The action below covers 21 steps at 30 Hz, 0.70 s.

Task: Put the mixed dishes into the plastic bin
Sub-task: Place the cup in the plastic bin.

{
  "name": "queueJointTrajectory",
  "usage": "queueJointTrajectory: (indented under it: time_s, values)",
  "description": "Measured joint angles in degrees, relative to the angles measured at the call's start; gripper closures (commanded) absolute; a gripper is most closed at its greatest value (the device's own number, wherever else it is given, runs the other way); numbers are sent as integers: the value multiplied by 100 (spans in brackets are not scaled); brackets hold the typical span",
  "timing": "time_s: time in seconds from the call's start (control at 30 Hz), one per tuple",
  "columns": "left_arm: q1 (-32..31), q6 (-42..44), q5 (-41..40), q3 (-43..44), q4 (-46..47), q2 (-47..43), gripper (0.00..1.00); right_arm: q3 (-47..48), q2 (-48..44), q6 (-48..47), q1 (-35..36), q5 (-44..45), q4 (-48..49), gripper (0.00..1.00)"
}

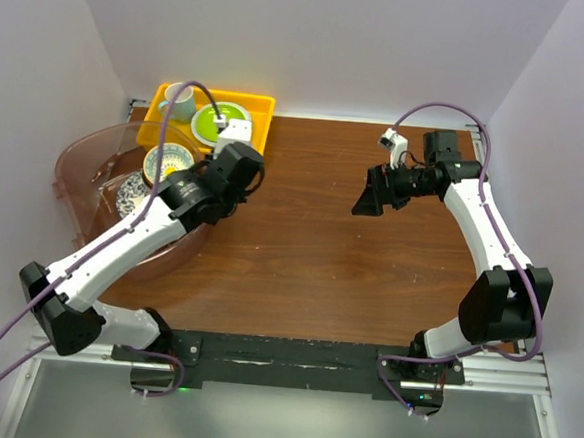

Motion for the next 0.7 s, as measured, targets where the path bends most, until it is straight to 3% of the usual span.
queueJointTrajectory:
  time_s: [0.43,0.7]
  values:
    - [2159,529,-273,-9,118,-555,100,-59,0,-13,-85,-118,46,2]
    - [2931,761,146,-201,562,-551,100,-81,0,-15,-120,-120,59,2]
